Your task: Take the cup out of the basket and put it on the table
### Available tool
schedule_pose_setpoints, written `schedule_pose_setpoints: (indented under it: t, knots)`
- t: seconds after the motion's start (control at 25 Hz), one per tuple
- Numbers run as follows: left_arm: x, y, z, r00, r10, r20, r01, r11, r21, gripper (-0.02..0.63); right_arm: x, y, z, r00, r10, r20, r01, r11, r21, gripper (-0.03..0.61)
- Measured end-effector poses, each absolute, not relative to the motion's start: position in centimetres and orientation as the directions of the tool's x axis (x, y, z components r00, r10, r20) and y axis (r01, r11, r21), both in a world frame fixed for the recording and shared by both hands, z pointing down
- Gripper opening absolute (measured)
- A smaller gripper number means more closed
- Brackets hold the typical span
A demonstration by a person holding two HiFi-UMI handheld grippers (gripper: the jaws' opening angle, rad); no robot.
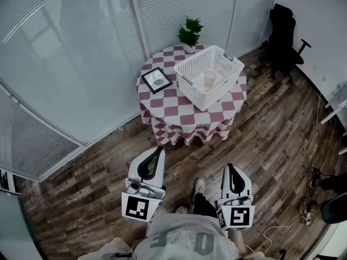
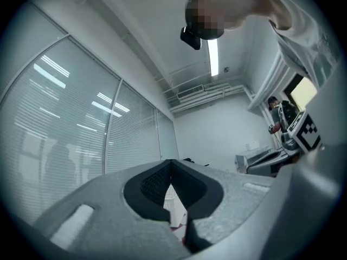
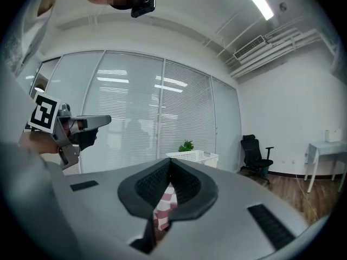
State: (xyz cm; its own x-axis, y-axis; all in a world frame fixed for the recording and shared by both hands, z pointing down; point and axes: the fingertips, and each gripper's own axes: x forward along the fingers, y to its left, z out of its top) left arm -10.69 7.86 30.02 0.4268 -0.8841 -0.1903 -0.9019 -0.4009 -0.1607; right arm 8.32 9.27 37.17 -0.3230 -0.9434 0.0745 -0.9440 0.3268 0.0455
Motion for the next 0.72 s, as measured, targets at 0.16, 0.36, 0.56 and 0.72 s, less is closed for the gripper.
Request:
schedule_pose_setpoints:
  t: [0.16, 0.36, 0.56, 0.72]
  knots:
    - [-7.3, 3.2, 29.1, 0.428, -0.885, -0.183, -0.901, -0.402, -0.162, 0.003, 11.0, 4.2, 36.0, -0.344, -0.938, 0.048, -0.937, 0.346, 0.045, 0.006]
    - [-3.3, -1.2, 28.5, 0.454, -0.865, -0.214, -0.890, -0.425, -0.169, 0.003, 15.3, -0.3, 35.0, -0.336, -0.942, 0.022, -0.940, 0.337, 0.062, 0.006]
    - [-0.4, -5.4, 27.9, 0.471, -0.848, -0.241, -0.881, -0.439, -0.177, 0.003, 18.2, -3.1, 35.3, -0.299, -0.954, 0.008, -0.954, 0.299, 0.027, 0.006]
    - [1.5, -7.2, 27.4, 0.490, -0.835, -0.249, -0.870, -0.454, -0.190, 0.004, 19.3, -4.7, 35.1, -0.303, -0.953, 0.000, -0.953, 0.303, 0.027, 0.006]
